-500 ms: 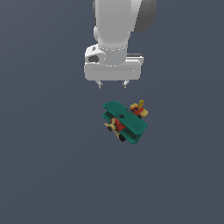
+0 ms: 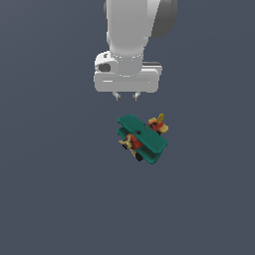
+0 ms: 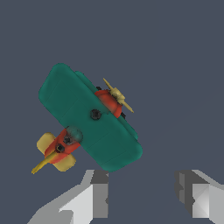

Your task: Pick up the object and move it to a goal position.

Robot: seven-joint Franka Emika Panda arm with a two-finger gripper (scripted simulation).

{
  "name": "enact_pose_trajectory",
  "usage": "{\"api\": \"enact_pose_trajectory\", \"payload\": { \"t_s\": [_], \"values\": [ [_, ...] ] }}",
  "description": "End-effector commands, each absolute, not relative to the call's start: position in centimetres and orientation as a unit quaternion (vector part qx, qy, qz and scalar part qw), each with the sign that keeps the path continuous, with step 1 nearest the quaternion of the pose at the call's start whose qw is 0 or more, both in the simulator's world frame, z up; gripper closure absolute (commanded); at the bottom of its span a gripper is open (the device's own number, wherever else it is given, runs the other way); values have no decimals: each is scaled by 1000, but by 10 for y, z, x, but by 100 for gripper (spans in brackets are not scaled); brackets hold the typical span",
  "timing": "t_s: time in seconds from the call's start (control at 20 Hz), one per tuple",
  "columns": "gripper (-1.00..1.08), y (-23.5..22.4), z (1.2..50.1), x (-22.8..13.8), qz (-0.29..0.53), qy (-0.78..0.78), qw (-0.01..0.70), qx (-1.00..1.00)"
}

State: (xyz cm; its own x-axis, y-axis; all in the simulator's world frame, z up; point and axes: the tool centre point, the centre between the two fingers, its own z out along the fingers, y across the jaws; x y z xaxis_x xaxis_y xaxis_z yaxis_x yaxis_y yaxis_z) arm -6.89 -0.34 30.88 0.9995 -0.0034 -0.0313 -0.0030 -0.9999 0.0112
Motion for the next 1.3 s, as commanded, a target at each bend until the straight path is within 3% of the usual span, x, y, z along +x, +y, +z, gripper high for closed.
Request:
{"api": "enact_pose_trajectory", "payload": {
  "t_s": [0.0, 0.65, 1.25],
  "values": [
    [-20, -4, 309, -68, -15, -2, 6, 1000],
    [-20, -1, 327, -67, 0, 31, 16, 999],
    [-20, 8, 382, -64, 43, 129, 59, 989]
  ]
}}
